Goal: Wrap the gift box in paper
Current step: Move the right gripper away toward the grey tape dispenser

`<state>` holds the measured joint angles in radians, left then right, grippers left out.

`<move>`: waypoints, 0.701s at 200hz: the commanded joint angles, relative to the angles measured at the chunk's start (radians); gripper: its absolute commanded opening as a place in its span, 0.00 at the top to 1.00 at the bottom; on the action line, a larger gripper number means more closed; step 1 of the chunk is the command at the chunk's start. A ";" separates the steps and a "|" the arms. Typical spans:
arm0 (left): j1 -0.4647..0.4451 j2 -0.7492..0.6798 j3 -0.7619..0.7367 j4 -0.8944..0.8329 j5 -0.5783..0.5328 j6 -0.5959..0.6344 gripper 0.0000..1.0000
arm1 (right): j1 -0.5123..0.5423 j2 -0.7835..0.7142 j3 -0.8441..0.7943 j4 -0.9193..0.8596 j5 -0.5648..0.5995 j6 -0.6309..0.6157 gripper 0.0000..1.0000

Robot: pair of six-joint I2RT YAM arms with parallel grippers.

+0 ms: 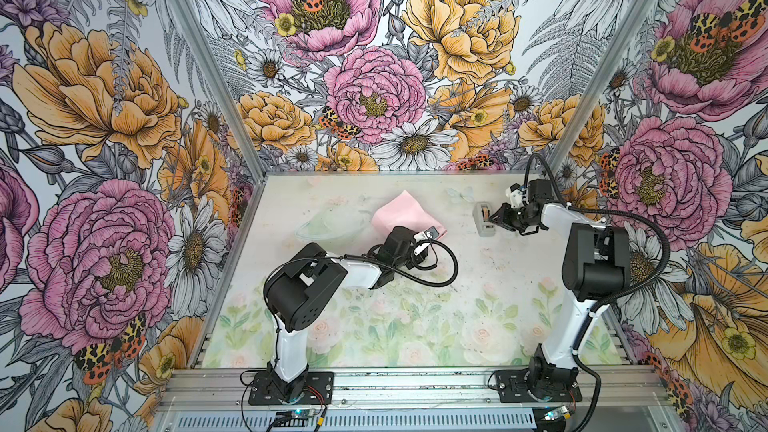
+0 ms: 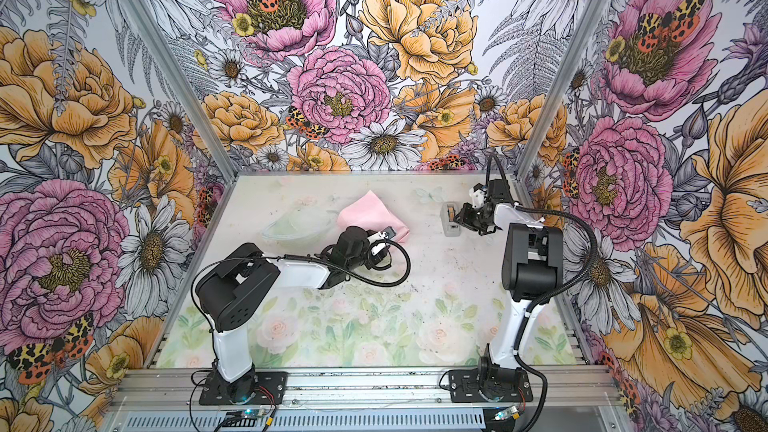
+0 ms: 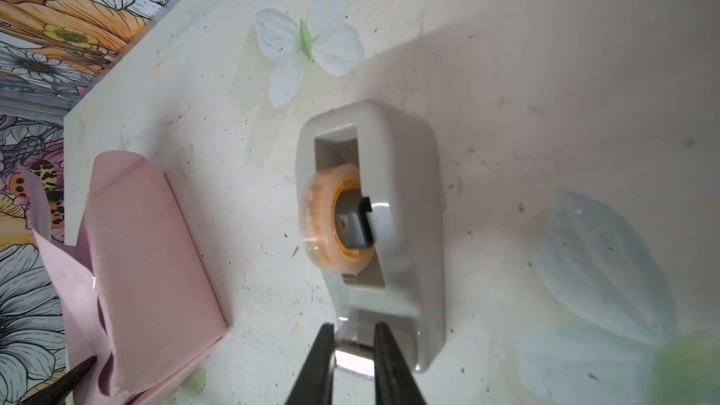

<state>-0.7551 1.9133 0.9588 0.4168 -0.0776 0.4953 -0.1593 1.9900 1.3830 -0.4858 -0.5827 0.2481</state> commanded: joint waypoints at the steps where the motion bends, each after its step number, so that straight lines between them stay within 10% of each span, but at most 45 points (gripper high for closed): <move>1: 0.013 0.065 -0.046 -0.172 0.050 -0.048 0.49 | -0.008 0.037 0.052 -0.032 -0.064 -0.020 0.79; 140: 0.016 0.071 -0.045 -0.170 0.054 -0.048 0.50 | -0.019 0.196 0.158 -0.125 -0.232 -0.035 0.79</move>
<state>-0.7540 1.9133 0.9588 0.4168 -0.0757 0.4953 -0.1764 2.1391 1.5188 -0.5762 -0.7849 0.2337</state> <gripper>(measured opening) 0.508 0.208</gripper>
